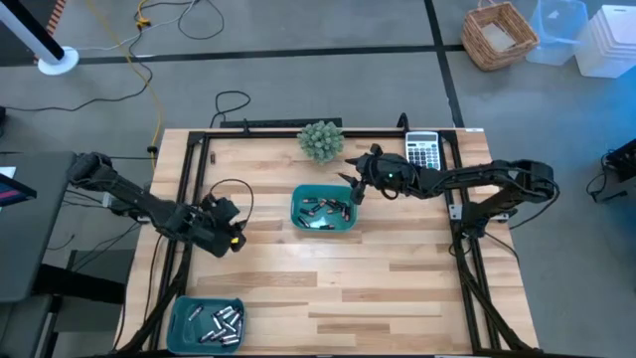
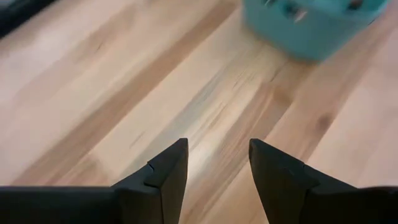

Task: Sort batteries
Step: Put the silver battery into the blue bin

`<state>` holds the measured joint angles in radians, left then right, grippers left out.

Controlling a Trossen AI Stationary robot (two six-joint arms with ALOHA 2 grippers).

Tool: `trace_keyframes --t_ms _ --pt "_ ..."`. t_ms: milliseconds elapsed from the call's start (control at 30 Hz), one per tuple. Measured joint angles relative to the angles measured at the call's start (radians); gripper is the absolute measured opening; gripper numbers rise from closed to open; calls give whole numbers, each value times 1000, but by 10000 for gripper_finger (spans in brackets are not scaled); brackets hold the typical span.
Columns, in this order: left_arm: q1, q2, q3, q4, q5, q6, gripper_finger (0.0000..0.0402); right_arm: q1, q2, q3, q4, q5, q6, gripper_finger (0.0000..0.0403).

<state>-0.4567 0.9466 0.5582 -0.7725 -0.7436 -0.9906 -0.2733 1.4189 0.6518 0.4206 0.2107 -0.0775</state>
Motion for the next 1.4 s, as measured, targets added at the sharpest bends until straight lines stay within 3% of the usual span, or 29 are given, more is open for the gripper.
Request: trace_keyframes --t_ms 167,333,900,1400 --pt "53 90 94 -295 189 -198 167 -3 0 0 -1 0 -1 240" --pt "133 137 94 -397 323 -276 167 -3 0 0 -1 0 -2 240" --pt "532 174 94 -411 490 77 167 0 0 0 6 0 17 240" --pt "731 465 94 -405 564 308 167 4 0 0 6 0 17 240"
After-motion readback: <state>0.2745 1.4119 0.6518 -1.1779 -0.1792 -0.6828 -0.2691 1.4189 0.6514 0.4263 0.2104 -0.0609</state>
